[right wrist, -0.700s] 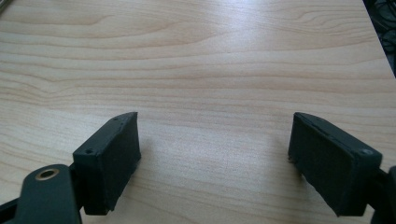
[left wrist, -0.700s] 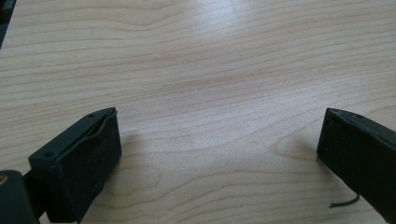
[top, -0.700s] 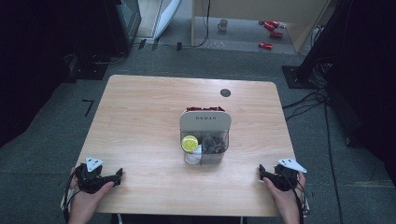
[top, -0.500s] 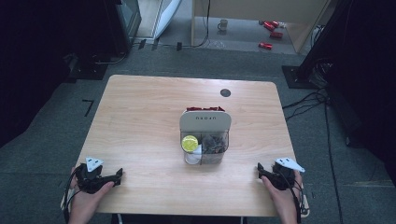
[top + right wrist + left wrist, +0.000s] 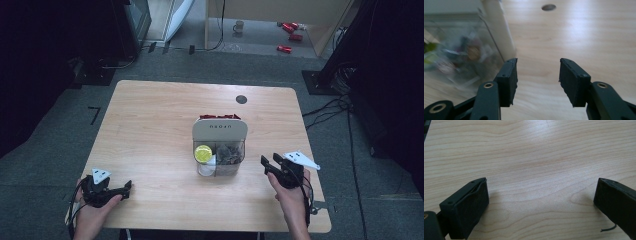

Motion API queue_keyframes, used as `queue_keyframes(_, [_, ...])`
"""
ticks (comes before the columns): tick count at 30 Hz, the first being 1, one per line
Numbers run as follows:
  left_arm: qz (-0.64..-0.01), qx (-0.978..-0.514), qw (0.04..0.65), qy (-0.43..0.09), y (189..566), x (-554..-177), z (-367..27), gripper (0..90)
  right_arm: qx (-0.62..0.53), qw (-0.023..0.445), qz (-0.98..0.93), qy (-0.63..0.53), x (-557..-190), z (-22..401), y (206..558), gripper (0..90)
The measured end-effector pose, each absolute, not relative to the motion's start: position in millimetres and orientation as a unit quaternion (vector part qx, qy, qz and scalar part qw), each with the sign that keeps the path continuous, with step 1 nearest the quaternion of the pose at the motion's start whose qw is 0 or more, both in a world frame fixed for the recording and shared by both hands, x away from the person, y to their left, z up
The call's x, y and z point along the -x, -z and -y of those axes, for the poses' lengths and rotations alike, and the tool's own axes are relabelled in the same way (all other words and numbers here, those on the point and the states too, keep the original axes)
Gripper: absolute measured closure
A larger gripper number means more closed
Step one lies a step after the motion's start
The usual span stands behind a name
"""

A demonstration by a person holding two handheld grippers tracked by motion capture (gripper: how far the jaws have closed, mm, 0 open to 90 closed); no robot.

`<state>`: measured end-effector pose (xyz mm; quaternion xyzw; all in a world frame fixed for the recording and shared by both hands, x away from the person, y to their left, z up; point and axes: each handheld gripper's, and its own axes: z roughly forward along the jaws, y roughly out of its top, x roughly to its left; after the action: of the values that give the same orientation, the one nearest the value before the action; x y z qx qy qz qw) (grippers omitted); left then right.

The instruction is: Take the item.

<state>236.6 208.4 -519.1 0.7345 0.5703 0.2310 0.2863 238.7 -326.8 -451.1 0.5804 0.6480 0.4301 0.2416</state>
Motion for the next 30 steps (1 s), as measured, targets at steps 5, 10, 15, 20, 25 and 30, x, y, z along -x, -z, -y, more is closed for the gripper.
queue_keyframes(5, [-0.570, -0.735, 0.287, -0.231, 519, -237, -208, 0.1, -0.557, 0.244, -0.656, -0.447, -250, 310, 433, 52.5])
queue_keyframes(10, [-0.568, -0.736, 0.286, -0.230, 519, -236, -208, 0.1, -0.536, 0.243, -0.664, -0.461, -257, 297, 421, 52.8])
queue_keyframes(15, [-0.567, -0.737, 0.287, -0.230, 519, -236, -208, 0.1, -0.518, 0.244, -0.671, -0.471, -268, 283, 411, 53.0])
queue_keyframes(20, [-0.567, -0.737, 0.288, -0.230, 519, -237, -208, 0.1, -0.510, 0.242, -0.673, -0.478, -276, 277, 404, 52.8])
queue_keyframes(25, [-0.567, -0.737, 0.288, -0.230, 519, -237, -208, 0.1, -0.502, 0.235, -0.681, -0.479, -285, 274, 402, 51.5])
queue_keyframes(30, [-0.566, -0.738, 0.288, -0.230, 519, -237, -208, 0.1, -0.493, 0.228, -0.685, -0.486, -291, 271, 403, 49.6])
